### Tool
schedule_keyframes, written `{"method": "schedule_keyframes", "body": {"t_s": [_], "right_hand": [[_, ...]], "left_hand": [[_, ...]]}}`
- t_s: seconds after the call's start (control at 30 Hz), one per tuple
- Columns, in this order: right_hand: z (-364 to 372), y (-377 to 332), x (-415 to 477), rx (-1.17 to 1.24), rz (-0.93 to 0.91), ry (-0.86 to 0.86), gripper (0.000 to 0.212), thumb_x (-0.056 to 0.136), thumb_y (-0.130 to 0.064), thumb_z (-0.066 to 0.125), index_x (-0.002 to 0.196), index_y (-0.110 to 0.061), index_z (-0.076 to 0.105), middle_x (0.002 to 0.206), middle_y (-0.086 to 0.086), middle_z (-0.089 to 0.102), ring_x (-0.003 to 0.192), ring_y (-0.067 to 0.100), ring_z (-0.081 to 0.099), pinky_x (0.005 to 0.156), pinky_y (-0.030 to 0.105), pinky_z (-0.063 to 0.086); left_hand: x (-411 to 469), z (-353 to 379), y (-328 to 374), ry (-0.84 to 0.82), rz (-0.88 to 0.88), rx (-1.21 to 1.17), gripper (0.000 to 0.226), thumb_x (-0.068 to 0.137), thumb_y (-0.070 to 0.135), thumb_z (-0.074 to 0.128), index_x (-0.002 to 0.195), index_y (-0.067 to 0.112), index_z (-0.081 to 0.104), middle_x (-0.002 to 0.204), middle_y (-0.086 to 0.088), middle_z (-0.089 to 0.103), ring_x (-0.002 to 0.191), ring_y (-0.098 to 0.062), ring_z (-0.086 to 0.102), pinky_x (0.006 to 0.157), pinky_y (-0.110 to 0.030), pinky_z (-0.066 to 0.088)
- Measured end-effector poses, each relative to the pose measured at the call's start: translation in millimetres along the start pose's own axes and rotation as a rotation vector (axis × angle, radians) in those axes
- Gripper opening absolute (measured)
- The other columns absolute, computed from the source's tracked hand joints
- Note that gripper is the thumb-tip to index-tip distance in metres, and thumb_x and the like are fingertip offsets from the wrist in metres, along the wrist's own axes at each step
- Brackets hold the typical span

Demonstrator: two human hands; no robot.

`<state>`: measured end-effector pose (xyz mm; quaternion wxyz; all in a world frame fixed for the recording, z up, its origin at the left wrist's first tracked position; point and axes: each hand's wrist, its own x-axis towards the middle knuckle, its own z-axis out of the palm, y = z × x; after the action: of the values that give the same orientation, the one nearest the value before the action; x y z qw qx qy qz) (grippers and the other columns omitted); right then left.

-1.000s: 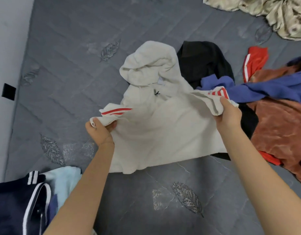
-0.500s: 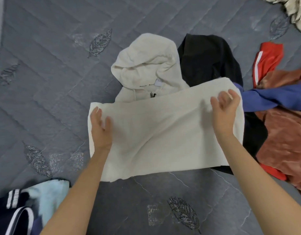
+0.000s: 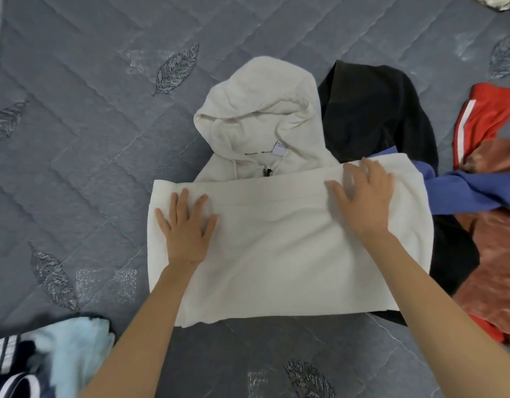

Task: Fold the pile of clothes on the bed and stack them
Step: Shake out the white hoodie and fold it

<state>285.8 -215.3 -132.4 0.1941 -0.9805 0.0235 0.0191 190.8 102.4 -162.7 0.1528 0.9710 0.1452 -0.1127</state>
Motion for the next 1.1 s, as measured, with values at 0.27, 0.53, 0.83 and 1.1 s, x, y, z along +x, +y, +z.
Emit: {"method": "schedule_keyframes", "body": {"t_s": [0.27,0.53,0.83,1.1], "right_hand": [[18,-39,45,0.218,-0.125,0.105,0.058,0.089,-0.030,0.065,0.138,-0.005,0.045,0.147,0.014,0.039,0.136,0.028,0.035,0.111,0.033,0.025],[39,-69,97,0.183,-0.144,-0.013,0.068,0.093,-0.044,0.055,0.149,-0.017,0.027,0.143,0.005,0.044,0.122,0.030,0.047,0.099,0.041,0.032],[56,-79,144,0.641,0.504,-0.208,0.076,0.092,-0.063,0.040,0.149,-0.017,0.027,0.148,0.008,0.036,0.130,0.028,0.042,0.103,0.037,0.034],[56,-67,139,0.822,0.258,0.056,0.036,0.094,-0.021,0.059,0.129,-0.014,0.060,0.125,-0.006,0.062,0.113,0.004,0.056,0.099,0.019,0.044]], "left_hand": [[51,2,29,0.135,0.073,-0.237,0.059,0.096,0.045,0.035,0.149,0.023,0.023,0.159,-0.006,0.013,0.147,-0.021,0.004,0.119,-0.037,-0.003],[124,-7,71,0.158,-0.262,-1.123,0.066,0.098,0.029,0.050,0.151,0.016,0.013,0.153,0.000,0.027,0.139,-0.013,0.030,0.113,-0.026,0.026],[173,-4,61,0.192,-0.496,-1.247,0.058,0.095,0.018,0.055,0.145,0.011,0.028,0.111,0.004,0.058,0.104,-0.010,0.051,0.100,-0.026,0.039],[193,-14,58,0.330,-0.259,-0.913,0.008,0.085,0.014,0.063,0.089,0.018,0.058,0.088,-0.004,0.060,0.085,-0.021,0.055,0.089,-0.041,0.048]]}}
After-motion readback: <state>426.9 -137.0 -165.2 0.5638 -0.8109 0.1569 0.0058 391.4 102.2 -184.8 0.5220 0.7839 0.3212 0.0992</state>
